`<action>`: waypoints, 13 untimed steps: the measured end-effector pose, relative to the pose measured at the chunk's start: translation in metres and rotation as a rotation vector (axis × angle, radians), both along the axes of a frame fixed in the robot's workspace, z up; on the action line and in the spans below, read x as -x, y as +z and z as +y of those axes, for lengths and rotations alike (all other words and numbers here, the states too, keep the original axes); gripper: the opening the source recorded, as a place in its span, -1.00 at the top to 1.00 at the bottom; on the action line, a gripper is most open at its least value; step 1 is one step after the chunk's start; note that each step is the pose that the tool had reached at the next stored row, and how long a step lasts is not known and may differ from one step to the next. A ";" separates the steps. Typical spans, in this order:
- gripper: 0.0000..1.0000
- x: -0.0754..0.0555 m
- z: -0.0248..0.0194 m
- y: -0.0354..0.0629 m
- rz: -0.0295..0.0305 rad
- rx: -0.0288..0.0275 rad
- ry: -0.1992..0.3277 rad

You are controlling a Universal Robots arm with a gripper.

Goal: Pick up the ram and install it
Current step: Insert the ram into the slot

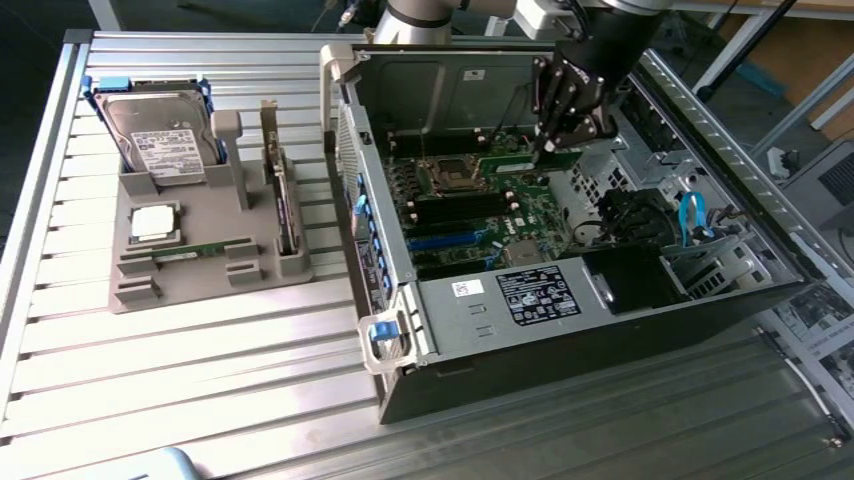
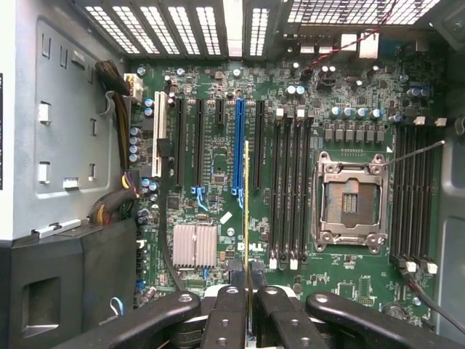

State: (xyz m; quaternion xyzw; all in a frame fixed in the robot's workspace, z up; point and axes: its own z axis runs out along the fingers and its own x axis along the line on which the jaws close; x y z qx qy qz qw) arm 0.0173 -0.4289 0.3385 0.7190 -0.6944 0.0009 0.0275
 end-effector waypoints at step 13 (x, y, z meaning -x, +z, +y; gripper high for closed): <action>0.75 0.000 0.0000 -0.0038 0.0000 0.0001 0.000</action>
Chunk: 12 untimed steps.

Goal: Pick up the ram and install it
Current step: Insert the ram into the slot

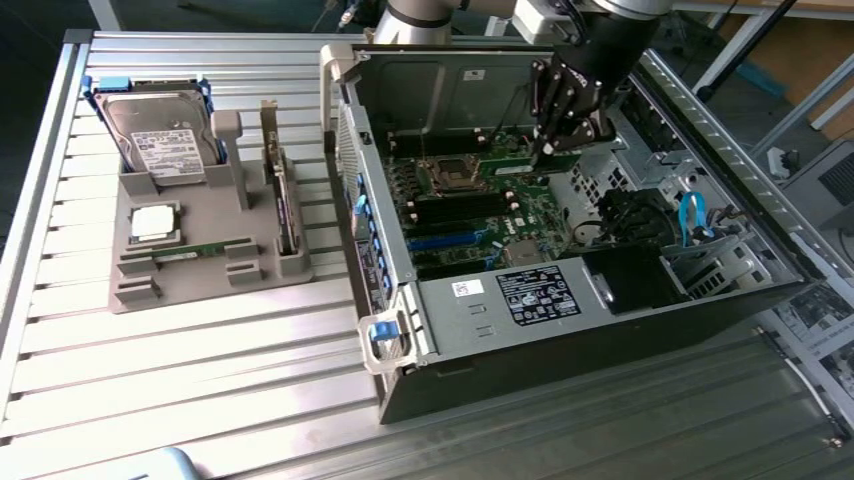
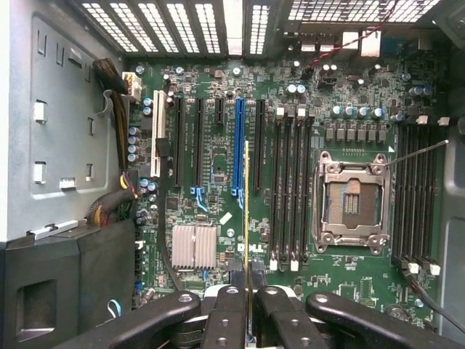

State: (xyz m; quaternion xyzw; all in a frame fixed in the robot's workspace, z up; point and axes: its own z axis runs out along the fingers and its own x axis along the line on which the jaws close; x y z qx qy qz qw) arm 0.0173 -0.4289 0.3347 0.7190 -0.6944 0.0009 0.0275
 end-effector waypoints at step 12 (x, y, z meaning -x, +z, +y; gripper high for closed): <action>0.75 0.000 0.0000 -0.0039 0.0000 0.0000 0.000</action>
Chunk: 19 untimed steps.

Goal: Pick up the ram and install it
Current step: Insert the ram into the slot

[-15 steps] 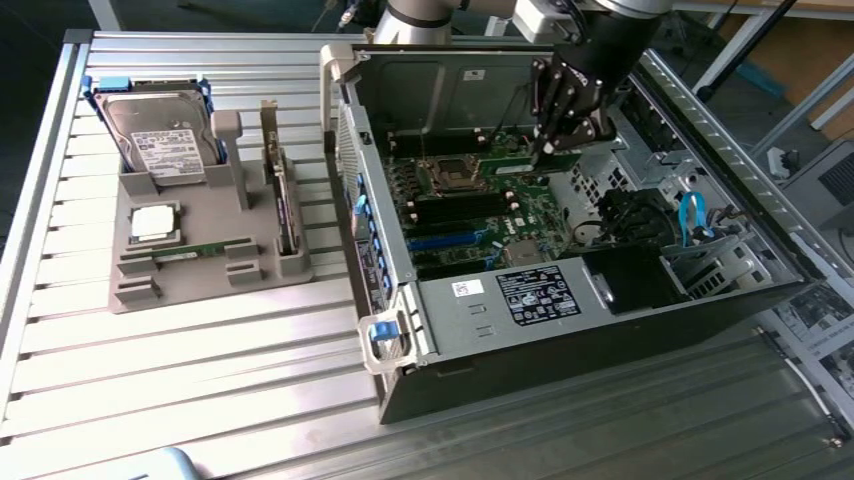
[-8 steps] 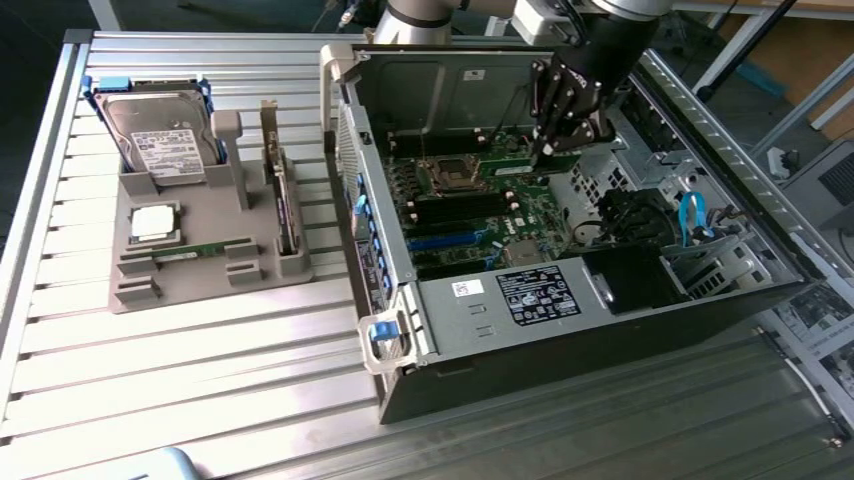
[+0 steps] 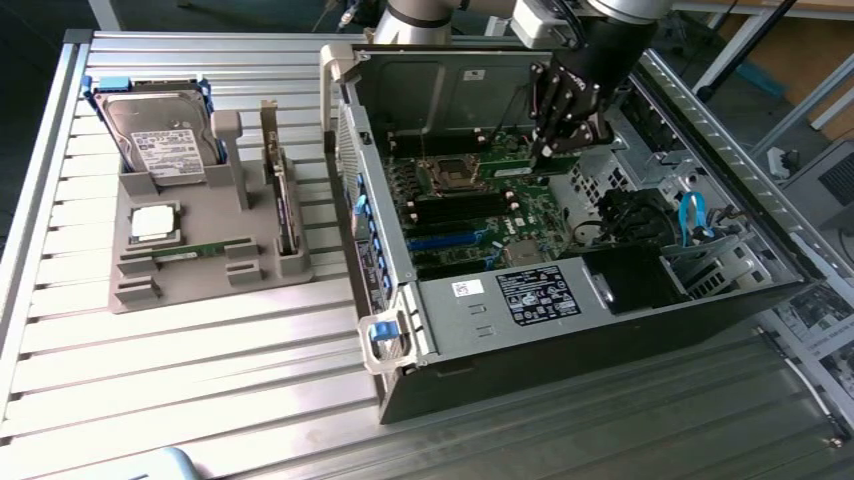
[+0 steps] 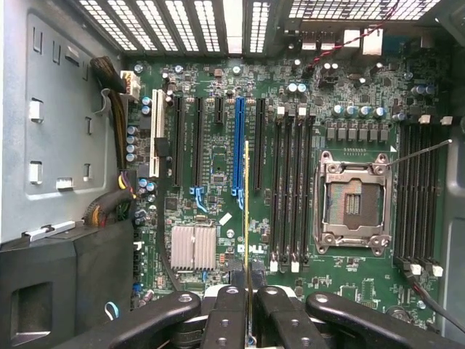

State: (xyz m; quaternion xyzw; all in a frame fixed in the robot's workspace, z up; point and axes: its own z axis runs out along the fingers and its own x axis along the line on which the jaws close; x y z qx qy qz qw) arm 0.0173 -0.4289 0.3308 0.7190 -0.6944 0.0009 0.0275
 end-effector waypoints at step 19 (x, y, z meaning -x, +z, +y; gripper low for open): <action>0.75 0.000 0.0000 -0.0061 0.0000 0.0000 0.000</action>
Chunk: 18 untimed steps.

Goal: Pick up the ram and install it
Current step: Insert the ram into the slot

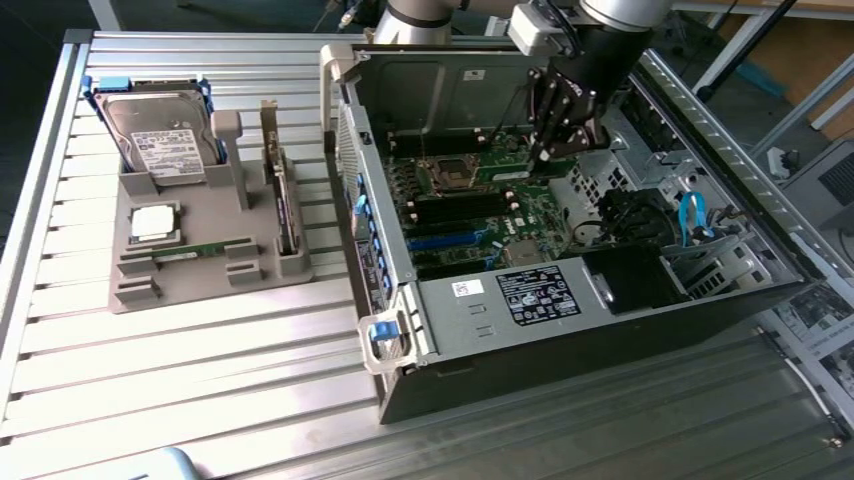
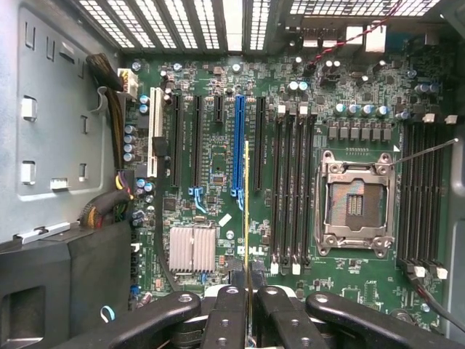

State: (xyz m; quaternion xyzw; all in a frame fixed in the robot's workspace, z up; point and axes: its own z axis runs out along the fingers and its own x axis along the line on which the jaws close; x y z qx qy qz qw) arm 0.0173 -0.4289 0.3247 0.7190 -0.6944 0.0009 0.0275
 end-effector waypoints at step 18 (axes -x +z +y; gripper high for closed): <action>0.75 0.000 0.0000 -0.0053 0.0000 0.0000 0.000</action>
